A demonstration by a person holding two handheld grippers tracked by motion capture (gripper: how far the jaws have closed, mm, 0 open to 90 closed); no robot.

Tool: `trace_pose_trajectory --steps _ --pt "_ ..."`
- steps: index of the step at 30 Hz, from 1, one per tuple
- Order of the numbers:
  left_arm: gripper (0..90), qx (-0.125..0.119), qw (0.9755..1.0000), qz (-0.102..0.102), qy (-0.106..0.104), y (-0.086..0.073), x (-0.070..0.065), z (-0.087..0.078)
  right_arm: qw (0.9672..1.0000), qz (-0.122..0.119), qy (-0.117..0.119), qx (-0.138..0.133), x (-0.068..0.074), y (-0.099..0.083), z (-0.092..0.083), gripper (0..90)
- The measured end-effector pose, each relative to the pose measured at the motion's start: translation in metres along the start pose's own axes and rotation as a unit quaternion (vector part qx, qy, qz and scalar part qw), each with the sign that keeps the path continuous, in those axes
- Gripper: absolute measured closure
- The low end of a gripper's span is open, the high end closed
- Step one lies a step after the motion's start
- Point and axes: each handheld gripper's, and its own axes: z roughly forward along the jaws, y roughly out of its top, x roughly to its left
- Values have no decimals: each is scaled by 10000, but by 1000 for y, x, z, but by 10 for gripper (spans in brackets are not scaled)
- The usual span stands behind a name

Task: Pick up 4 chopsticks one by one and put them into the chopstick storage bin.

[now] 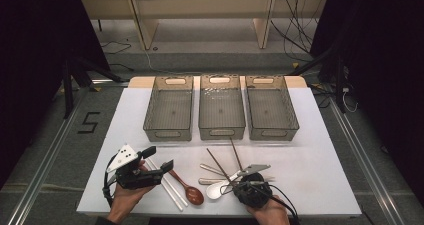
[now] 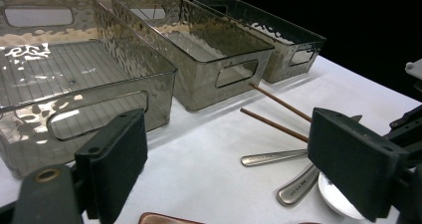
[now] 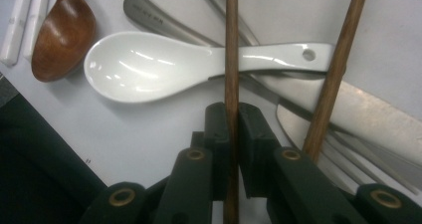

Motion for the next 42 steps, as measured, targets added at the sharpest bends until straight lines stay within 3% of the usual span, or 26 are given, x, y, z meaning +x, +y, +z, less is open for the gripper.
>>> trace_pose_trajectory --steps 8,16,31,42 --pt "154 1 10000 -32 32 0 1 0 9991 -117 138 -387 3 8 -15 846" --pt "154 -23 10000 -57 49 0 2 0 9975 -235 249 -613 2 29 -21 846" --pt "154 -19 10000 -49 41 0 2 -1 9926 -131 557 -1074 -7 106 -23 846" --pt "154 -24 10000 -73 32 0 3 0 9905 -75 609 -1234 -6 155 -6 846"
